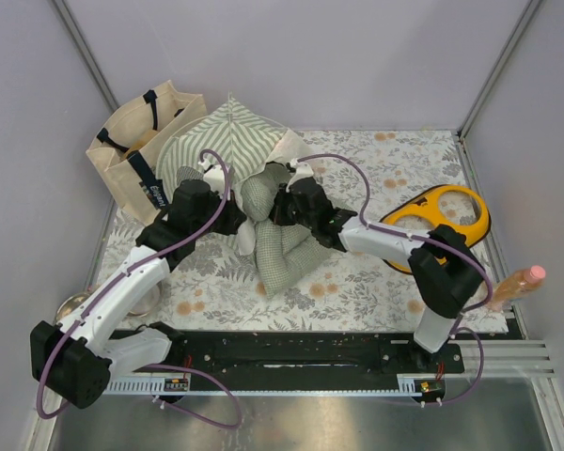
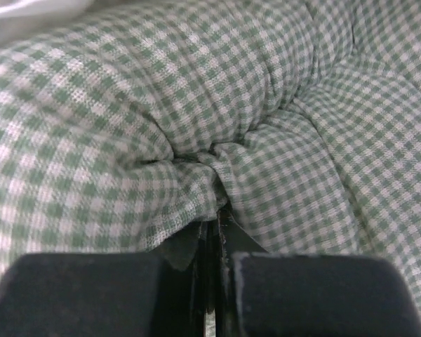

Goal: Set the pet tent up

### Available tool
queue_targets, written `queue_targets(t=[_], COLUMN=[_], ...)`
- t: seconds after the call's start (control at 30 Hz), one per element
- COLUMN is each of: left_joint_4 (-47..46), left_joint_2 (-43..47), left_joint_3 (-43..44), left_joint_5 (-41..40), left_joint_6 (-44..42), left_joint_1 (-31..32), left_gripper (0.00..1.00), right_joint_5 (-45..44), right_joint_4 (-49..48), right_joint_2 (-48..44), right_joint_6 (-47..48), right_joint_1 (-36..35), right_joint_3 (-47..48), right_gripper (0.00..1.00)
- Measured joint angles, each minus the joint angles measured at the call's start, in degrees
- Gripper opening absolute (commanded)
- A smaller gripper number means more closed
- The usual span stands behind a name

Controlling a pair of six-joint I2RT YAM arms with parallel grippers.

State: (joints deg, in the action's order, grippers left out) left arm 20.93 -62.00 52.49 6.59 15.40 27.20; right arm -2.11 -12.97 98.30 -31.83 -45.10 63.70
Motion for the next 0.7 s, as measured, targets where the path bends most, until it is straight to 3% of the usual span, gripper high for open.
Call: queue_targets(t=[0.1, 0.17, 0.23, 0.3, 0.4, 0.7], left_joint_4=[0.1, 0.3, 0.4, 0.4, 0.4, 0.9], left_joint_2=[0.0, 0.0, -0.1, -0.8, -1.5, -2.1], left_joint_3=[0.1, 0.2, 0.3, 0.8, 1.2, 1.9], left_joint_5=[0.1, 0.2, 0.4, 0.5, 0.5, 0.1], left_joint_6=[-0.2, -0.4, -0.5, -0.6, -0.7, -0.8], left_joint_1=[0.0, 0.0, 0.0, 0.0, 0.0, 0.0], left_gripper=[0.00, 0.00, 0.00, 0.00, 0.00, 0.00], right_joint_5=[-1.6, -2.8, -3.7, -4.1, -3.8, -1.9], right_joint_4=[2.3, 2.4, 2.1, 1.7, 1.5, 6.9], right_joint_2=[3.4, 4.5, 5.7, 6.3, 5.3, -8.5], right_joint_6=[-1.2, -1.3, -1.1, -0.5, 1.4, 7.3], right_joint_1=[-0.1, -0.2, -0.2, -0.3, -0.3, 0.3], right_joint_3=[2.4, 2.4, 2.5, 2.6, 1.8, -3.7], right_gripper=[0.00, 0.06, 0.23, 0.52, 0.71, 0.89])
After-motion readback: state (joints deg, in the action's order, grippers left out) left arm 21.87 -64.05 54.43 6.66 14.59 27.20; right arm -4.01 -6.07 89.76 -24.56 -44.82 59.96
